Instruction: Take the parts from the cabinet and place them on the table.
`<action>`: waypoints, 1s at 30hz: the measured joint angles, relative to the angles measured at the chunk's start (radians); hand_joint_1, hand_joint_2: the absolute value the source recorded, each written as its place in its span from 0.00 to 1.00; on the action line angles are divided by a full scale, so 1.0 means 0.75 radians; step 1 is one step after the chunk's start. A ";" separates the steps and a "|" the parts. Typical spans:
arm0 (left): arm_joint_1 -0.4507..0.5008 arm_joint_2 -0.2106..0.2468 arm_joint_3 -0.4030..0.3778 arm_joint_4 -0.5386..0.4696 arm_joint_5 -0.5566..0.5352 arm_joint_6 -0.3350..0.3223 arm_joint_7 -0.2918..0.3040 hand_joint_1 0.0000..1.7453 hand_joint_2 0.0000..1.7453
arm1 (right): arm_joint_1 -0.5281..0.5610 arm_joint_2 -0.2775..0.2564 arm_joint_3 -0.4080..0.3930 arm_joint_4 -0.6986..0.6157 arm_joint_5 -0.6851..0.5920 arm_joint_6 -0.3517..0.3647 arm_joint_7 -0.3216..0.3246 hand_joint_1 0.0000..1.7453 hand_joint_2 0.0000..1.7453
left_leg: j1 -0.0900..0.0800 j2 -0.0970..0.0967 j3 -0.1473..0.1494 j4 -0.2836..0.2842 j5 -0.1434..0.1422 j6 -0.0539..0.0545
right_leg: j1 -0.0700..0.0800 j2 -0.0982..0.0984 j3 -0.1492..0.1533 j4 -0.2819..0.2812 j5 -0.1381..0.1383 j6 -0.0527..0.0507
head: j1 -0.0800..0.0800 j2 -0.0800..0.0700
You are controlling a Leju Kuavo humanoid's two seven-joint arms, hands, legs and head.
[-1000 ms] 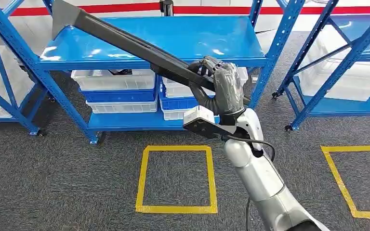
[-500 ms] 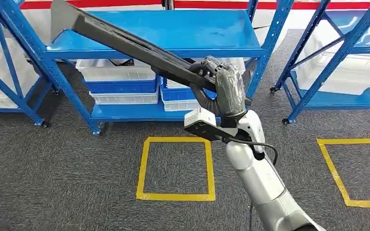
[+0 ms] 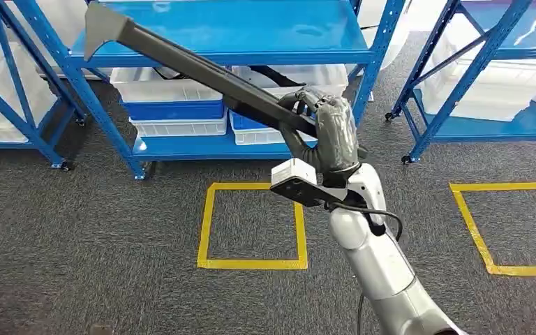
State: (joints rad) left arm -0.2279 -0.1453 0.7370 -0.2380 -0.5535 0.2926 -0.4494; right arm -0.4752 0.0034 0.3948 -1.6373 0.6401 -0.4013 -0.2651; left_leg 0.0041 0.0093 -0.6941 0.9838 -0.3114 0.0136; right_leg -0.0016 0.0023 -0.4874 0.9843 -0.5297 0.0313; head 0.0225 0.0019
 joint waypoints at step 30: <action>0.035 0.013 0.007 0.000 0.042 0.018 -0.052 0.00 0.00 | -0.001 -0.023 -0.043 0.051 -0.090 0.022 -0.050 1.00 1.00 | 0.019 -0.016 0.077 0.040 -0.108 -0.018 | -0.035 0.009 -0.102 0.057 0.069 0.017 | -0.004 0.000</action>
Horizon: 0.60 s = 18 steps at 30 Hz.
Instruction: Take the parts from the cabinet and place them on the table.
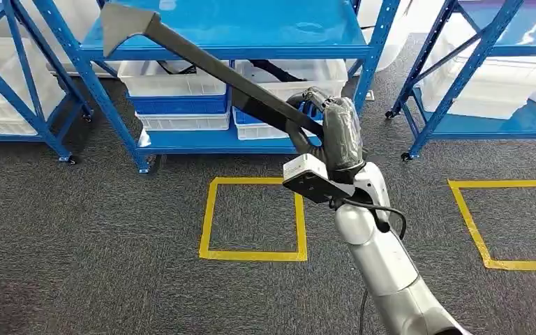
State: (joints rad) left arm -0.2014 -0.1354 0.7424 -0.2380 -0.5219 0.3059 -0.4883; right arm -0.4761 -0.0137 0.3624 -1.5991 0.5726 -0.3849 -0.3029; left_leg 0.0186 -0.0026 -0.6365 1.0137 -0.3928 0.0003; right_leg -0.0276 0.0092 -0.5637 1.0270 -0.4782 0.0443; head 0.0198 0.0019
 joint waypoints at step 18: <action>0.002 0.007 -0.001 -0.002 -0.012 0.003 0.003 0.00 0.00 | 0.020 -0.007 -0.013 0.002 0.043 -0.031 0.008 1.00 1.00 | -0.029 0.039 0.069 0.019 -0.092 0.036 | 0.019 -0.084 -0.043 -0.005 0.060 -0.033 | -0.002 0.000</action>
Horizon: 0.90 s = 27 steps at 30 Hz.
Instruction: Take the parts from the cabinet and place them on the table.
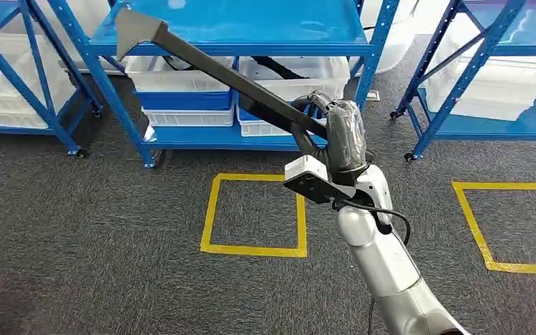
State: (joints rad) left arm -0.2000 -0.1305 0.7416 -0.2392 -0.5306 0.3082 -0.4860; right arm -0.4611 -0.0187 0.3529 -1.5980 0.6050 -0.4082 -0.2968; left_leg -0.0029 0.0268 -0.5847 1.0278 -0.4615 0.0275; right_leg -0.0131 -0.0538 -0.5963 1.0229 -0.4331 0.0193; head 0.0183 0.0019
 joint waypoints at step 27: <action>0.018 0.007 0.003 0.001 0.027 0.023 -0.018 0.00 0.00 | -0.044 0.011 0.006 0.065 -0.024 0.010 -0.016 1.00 1.00 | 0.029 -0.037 -0.212 0.305 -0.047 -0.057 | -0.017 0.018 0.030 0.011 -0.049 -0.011 | -0.008 0.000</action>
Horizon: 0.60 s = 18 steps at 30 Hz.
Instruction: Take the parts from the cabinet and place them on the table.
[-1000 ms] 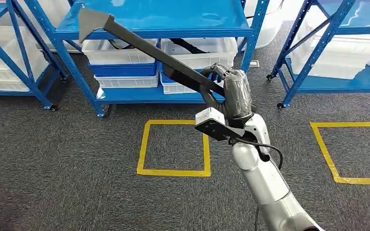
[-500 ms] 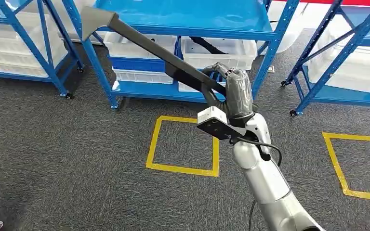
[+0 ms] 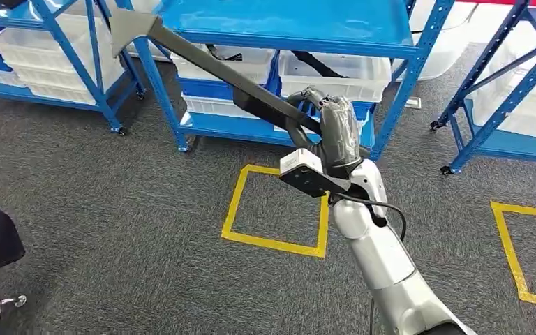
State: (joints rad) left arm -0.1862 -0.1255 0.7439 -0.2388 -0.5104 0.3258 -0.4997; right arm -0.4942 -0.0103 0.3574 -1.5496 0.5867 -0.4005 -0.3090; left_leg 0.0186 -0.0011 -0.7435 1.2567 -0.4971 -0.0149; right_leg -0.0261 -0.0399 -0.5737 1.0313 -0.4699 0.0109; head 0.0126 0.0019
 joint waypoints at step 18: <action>-0.015 -0.003 0.002 -0.002 0.013 0.012 -0.006 0.00 0.00 | 0.013 -0.022 -0.001 0.034 -0.045 -0.006 -0.035 1.00 1.00 | -0.021 -0.087 0.159 -0.323 0.121 0.076 | 0.012 0.069 -0.044 0.083 -0.023 0.057 | 0.013 0.000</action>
State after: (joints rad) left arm -0.1971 -0.1278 0.7450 -0.2399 -0.5009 0.3346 -0.5039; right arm -0.4844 -0.0267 0.3567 -1.5240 0.5531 -0.4047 -0.3353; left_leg 0.0032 -0.0661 -0.6246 1.0142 -0.4064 0.0419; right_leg -0.0173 0.0115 -0.6067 1.0932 -0.4871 0.0534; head 0.0225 0.0019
